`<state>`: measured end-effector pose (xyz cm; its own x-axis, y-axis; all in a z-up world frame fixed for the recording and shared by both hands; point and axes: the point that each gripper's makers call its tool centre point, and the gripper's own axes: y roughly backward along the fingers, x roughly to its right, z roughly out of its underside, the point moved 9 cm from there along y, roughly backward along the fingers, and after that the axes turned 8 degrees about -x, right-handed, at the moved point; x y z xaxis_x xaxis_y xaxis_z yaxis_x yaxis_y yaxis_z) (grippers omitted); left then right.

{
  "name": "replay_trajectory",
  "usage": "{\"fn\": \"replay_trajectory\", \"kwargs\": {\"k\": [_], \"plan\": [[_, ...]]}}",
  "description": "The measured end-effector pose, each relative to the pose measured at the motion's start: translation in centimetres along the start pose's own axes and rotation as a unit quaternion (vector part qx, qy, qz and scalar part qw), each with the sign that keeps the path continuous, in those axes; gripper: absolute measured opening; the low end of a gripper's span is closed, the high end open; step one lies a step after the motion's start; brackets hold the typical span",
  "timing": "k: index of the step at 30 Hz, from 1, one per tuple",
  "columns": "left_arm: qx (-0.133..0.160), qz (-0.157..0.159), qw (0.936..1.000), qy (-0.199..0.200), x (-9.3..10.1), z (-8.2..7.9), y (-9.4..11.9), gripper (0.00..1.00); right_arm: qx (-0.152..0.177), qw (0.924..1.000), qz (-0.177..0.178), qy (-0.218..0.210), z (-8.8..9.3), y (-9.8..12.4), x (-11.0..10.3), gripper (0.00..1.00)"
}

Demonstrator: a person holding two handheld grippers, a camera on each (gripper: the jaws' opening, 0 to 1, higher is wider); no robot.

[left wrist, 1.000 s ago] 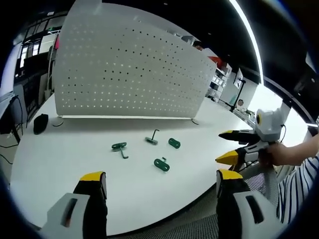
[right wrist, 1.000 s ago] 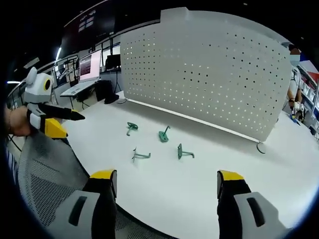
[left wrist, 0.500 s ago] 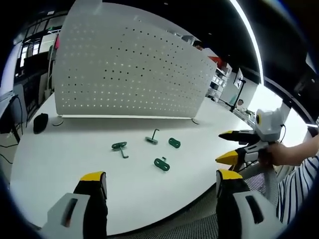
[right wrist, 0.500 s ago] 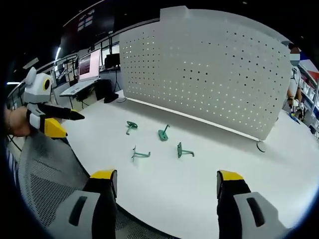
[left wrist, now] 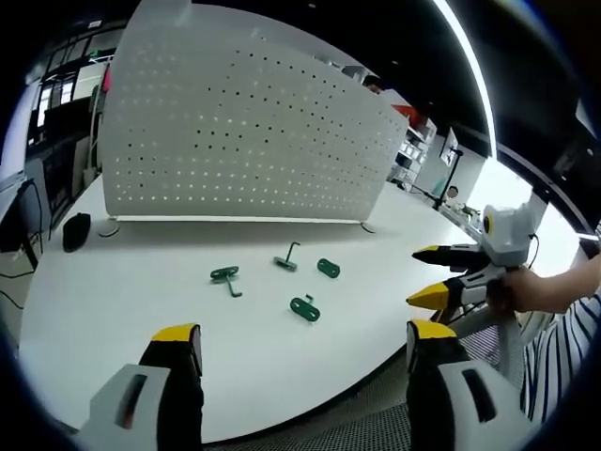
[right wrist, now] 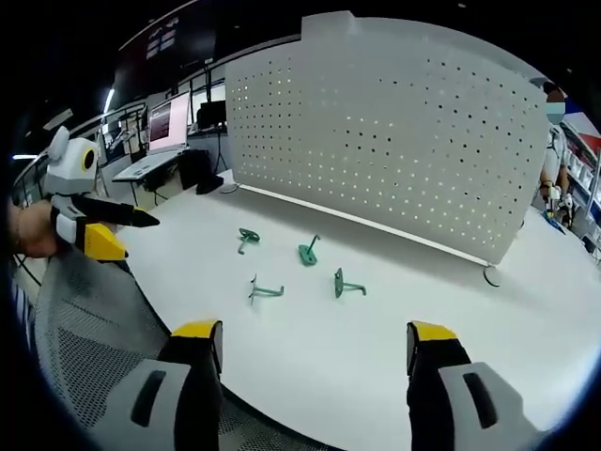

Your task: Insert the hook assembly into the mounting plate slot until the hook locks in place.

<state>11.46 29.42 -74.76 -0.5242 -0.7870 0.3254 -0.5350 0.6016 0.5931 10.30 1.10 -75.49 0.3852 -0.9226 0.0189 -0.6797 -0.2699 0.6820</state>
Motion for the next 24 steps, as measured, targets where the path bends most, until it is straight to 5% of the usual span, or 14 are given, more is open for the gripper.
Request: {"fn": "replay_trajectory", "kwargs": {"k": [24], "plan": [[0.0, -0.011, 0.9999, -0.001, -0.31, 0.0, 0.12, 0.94, -0.006, 1.0, 0.0, 0.001, 0.16, -0.03, -0.22, 0.76]]}}
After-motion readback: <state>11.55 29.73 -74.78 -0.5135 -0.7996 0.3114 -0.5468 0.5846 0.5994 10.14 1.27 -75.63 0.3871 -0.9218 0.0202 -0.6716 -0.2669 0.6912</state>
